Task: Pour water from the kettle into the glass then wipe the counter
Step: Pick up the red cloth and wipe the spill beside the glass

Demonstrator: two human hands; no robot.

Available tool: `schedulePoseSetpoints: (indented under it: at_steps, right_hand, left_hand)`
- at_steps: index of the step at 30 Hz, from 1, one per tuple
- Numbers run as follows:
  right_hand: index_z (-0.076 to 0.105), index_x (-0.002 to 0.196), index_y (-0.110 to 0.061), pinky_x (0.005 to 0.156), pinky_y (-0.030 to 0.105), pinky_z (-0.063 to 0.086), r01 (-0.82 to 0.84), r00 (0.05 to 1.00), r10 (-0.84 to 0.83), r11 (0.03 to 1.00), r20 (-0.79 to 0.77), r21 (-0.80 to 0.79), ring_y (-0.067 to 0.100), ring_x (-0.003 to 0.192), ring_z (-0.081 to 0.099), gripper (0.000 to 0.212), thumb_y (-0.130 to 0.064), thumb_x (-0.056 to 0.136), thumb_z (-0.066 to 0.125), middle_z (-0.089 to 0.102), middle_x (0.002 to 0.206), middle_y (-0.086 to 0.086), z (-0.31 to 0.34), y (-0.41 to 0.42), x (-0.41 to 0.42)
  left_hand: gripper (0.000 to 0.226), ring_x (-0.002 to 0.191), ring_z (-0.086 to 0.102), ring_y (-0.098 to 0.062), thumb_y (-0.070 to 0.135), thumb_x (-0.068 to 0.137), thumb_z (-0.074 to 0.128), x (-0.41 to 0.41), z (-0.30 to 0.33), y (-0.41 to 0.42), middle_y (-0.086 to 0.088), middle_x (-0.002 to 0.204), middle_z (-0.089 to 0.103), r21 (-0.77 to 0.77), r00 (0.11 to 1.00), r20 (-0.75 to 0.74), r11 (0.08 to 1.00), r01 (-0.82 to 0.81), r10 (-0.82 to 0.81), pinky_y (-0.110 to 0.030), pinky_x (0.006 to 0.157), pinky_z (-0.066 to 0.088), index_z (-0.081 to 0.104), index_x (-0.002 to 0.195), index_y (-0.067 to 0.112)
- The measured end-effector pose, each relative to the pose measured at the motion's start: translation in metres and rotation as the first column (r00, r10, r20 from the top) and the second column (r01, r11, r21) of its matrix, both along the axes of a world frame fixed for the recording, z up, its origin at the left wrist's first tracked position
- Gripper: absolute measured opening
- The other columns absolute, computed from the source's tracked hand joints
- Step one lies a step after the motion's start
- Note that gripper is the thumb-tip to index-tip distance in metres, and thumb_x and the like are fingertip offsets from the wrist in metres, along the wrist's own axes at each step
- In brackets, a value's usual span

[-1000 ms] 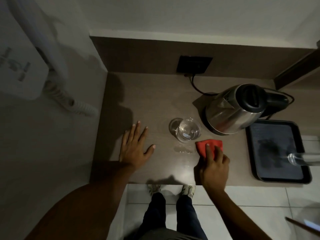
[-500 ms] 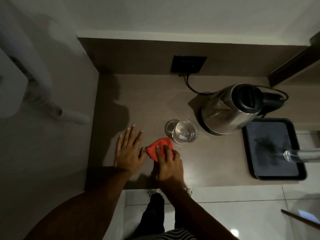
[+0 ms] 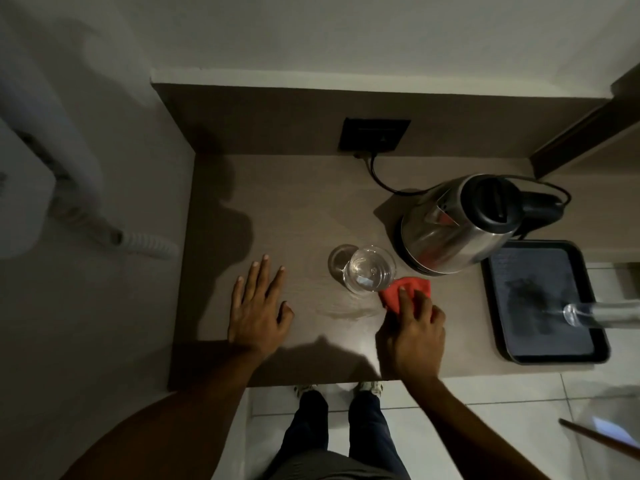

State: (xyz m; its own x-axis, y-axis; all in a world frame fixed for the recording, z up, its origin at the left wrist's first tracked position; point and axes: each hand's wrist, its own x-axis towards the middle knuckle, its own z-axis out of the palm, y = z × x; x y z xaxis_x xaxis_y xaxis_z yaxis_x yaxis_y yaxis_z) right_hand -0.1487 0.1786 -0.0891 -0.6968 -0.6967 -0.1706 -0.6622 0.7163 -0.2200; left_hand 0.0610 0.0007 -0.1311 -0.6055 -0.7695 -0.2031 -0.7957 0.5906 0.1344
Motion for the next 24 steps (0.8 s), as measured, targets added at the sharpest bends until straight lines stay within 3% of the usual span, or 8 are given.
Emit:
schedulePoseSetpoints:
  at_steps: [6, 8, 10, 12, 14, 16, 18, 24]
  right_hand:
    - [0.052, 0.137, -0.008, 0.075, 0.057, 0.057, -0.143, 0.984, 0.137, 0.989, 0.110, 0.045, 0.052, 0.105, 0.058, 0.073, -0.028, 0.072, 0.081, 0.056, 0.127, 0.033, -0.003, -0.013, 0.087]
    - [0.050, 0.139, -0.010, 0.081, 0.053, 0.056, -0.206, 0.974, 0.204, 0.979, 0.094, 0.008, 0.047, 0.110, 0.057, 0.061, -0.039, 0.086, 0.061, 0.055, 0.131, 0.028, 0.000, -0.043, 0.104]
    - [0.041, 0.144, -0.012, 0.090, 0.051, 0.051, -0.222, 0.970, 0.220, 0.975, 0.102, 0.010, 0.044, 0.120, 0.049, 0.067, -0.049, 0.088, 0.044, 0.047, 0.141, 0.025, 0.003, -0.073, 0.110]
    - [0.033, 0.147, -0.012, 0.095, 0.051, 0.047, -0.227, 0.966, 0.222, 0.973, 0.130, 0.025, 0.043, 0.124, 0.044, 0.073, -0.048, 0.086, 0.048, 0.040, 0.146, 0.024, 0.001, -0.084, 0.107]
    - [0.037, 0.146, -0.011, 0.092, 0.052, 0.050, -0.273, 0.955, 0.270, 0.962, 0.120, 0.010, 0.043, 0.123, 0.046, 0.068, -0.047, 0.089, 0.047, 0.043, 0.145, 0.024, 0.000, -0.070, 0.099]
    - [0.043, 0.143, -0.011, 0.086, 0.054, 0.054, -0.355, 0.930, 0.352, 0.935, 0.104, 0.015, 0.045, 0.119, 0.052, 0.067, -0.040, 0.086, 0.064, 0.048, 0.141, 0.025, 0.001, -0.039, 0.084]
    - [0.044, 0.142, -0.011, 0.078, 0.056, 0.056, -0.405, 0.912, 0.400, 0.913, 0.091, 0.051, 0.047, 0.114, 0.053, 0.086, -0.035, 0.069, 0.082, 0.049, 0.139, 0.025, -0.001, -0.003, 0.059]
    - [0.042, 0.139, -0.010, 0.076, 0.050, 0.051, -0.231, 0.972, 0.234, 0.968, -0.030, 0.095, 0.046, 0.106, 0.048, 0.076, -0.034, 0.074, 0.072, 0.046, 0.136, 0.025, -0.002, 0.027, -0.016]
  left_hand:
    - [0.073, 0.153, 0.003, -0.026, 0.047, 0.086, 0.023, -0.002, 0.002, 0.000, -0.010, 0.166, 0.003, 0.005, 1.000, 0.029, 1.000, 0.004, -0.004, -0.049, 0.122, 0.008, 0.012, 0.155, 0.025]
    - [0.071, 0.153, 0.003, -0.025, 0.045, 0.087, 0.024, -0.002, 0.001, 0.001, -0.009, 0.166, 0.004, 0.006, 1.000, 0.011, 1.000, 0.002, -0.003, -0.050, 0.122, 0.011, 0.013, 0.155, 0.025]
    - [0.069, 0.153, 0.003, -0.024, 0.043, 0.089, 0.024, -0.001, -0.001, 0.002, -0.007, 0.166, 0.004, -0.003, 1.000, 0.011, 1.000, -0.005, 0.005, -0.050, 0.122, 0.013, 0.013, 0.155, 0.026]
    - [0.069, 0.153, -0.001, -0.023, 0.042, 0.090, 0.028, -0.001, -0.001, 0.000, -0.005, 0.166, 0.000, 0.005, 1.000, 0.022, 1.000, -0.006, 0.006, -0.049, 0.122, 0.010, 0.010, 0.155, 0.028]
    - [0.070, 0.153, -0.004, -0.022, 0.040, 0.090, 0.031, 0.000, -0.001, 0.000, -0.004, 0.166, -0.002, 0.011, 1.000, 0.027, 1.000, -0.004, 0.004, -0.048, 0.123, 0.008, 0.008, 0.155, 0.029]
    - [0.071, 0.153, -0.002, -0.021, 0.041, 0.088, 0.028, 0.002, -0.001, 0.001, -0.004, 0.166, 0.000, 0.014, 1.000, 0.016, 1.000, -0.007, 0.006, -0.046, 0.123, 0.007, 0.011, 0.155, 0.029]
    - [0.070, 0.153, 0.002, -0.023, 0.042, 0.088, 0.027, 0.001, 0.001, 0.000, -0.005, 0.166, 0.004, 0.016, 1.000, -0.007, 1.000, -0.008, 0.008, -0.047, 0.122, 0.009, 0.015, 0.155, 0.027]
    - [0.070, 0.152, 0.006, -0.025, 0.042, 0.088, 0.026, 0.000, 0.002, 0.000, -0.008, 0.166, 0.009, 0.005, 1.000, -0.025, 1.000, -0.003, 0.003, -0.048, 0.122, 0.010, 0.016, 0.155, 0.025]
